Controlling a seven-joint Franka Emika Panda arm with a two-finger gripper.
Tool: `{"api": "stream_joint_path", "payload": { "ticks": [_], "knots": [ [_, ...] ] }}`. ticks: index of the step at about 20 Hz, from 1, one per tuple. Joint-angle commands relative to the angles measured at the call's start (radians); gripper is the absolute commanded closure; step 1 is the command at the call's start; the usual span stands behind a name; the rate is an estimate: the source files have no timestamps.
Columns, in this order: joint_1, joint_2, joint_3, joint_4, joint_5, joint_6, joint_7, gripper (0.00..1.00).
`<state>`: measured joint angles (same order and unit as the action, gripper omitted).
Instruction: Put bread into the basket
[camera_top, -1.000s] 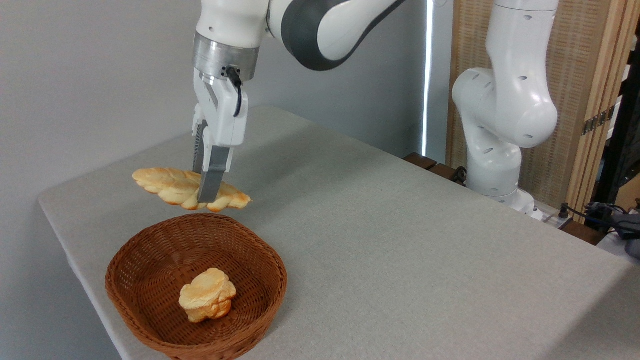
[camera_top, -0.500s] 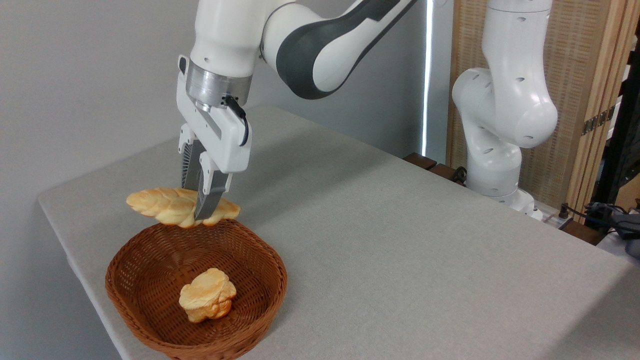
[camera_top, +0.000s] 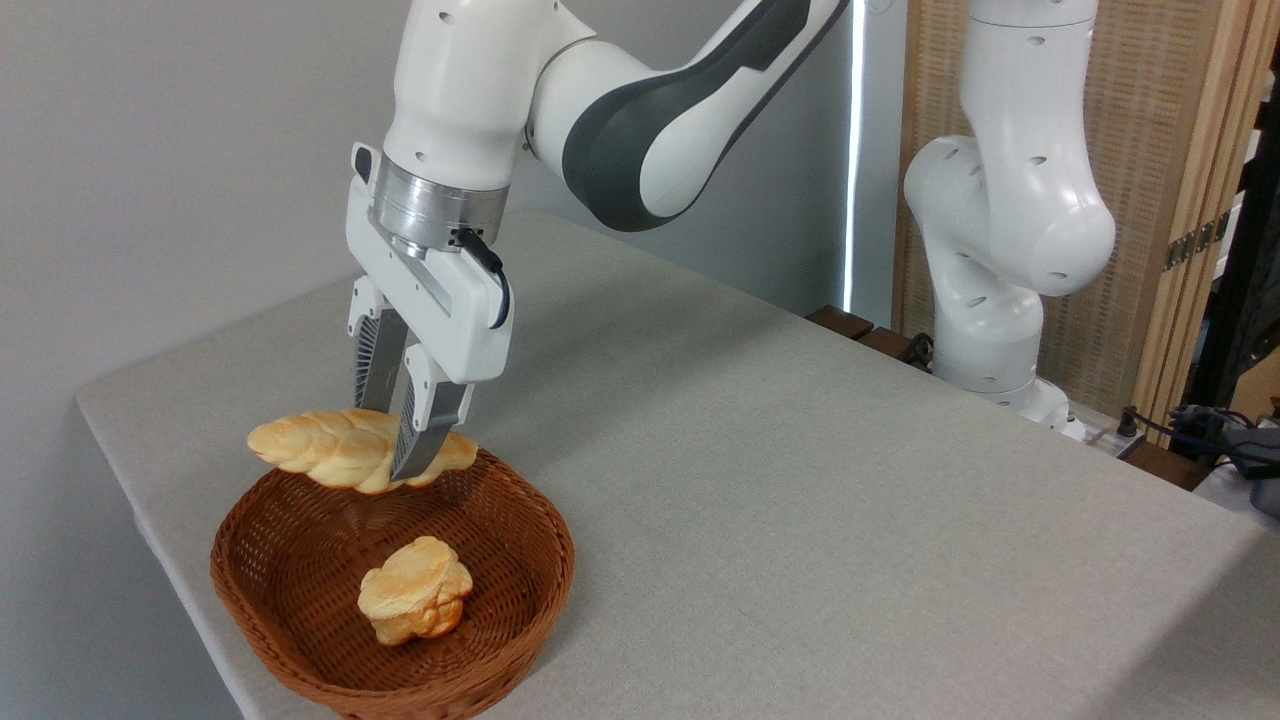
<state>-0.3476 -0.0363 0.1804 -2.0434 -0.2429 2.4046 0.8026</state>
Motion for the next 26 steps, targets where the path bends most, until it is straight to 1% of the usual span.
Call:
{"api": "stream_joint_path", "payload": {
  "ticks": [1, 5, 10, 16, 18, 20, 22, 23, 26],
  "knots": [
    [-0.01, 0.001, 0.01, 0.005, -0.029, 0.021, -0.013, 0.0],
    [-0.01, 0.001, 0.01, 0.005, -0.024, 0.015, -0.095, 0.0],
    [-0.01, 0.012, 0.011, 0.003, -0.019, 0.007, -0.097, 0.0],
    [-0.01, -0.01, 0.03, 0.006, -0.015, -0.058, -0.109, 0.0],
    [-0.01, -0.028, 0.042, 0.023, 0.01, -0.125, -0.112, 0.0],
    [-0.011, -0.033, 0.068, 0.096, 0.075, -0.285, -0.111, 0.0],
    [-0.01, -0.033, 0.07, 0.144, 0.111, -0.385, -0.108, 0.0],
    [-0.01, -0.033, 0.07, 0.152, 0.122, -0.422, -0.108, 0.0],
    [-0.011, -0.037, 0.068, 0.152, 0.148, -0.485, -0.103, 0.0]
  ]
}}
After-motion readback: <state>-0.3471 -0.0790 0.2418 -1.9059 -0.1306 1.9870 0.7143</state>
